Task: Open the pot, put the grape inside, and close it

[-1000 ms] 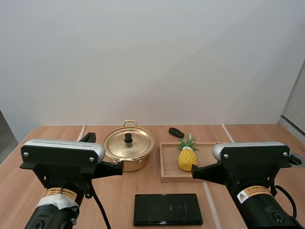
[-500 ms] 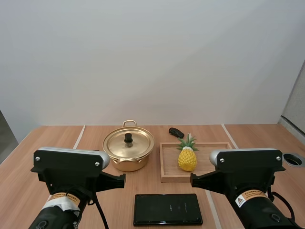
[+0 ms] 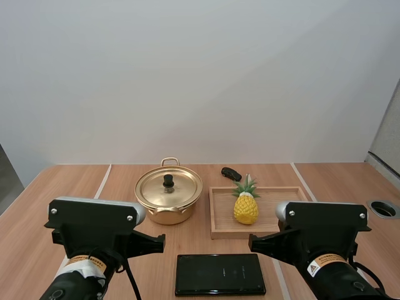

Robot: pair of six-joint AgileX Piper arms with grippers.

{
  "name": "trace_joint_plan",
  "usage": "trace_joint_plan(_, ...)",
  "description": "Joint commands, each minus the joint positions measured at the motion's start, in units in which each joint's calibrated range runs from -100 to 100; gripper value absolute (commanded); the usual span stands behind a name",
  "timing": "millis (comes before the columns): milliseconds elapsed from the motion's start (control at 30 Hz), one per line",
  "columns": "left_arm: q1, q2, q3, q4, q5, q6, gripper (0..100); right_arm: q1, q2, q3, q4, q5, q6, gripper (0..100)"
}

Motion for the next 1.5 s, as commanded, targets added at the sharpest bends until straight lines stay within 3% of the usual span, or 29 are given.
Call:
trace_joint_plan(0, -0.23, -0.14, 0.12, 0.06, -0.24, -0.57, 0, -0.22, -0.39, 0.0, -0.26, 0.04, 0.49, 0)
trace_joint_plan(1467, 0.49, -1.0, 0.12, 0.06, 2.13, -0.57, 0, 0.16, -0.39, 0.0, -0.26, -0.31, 0.48, 0)
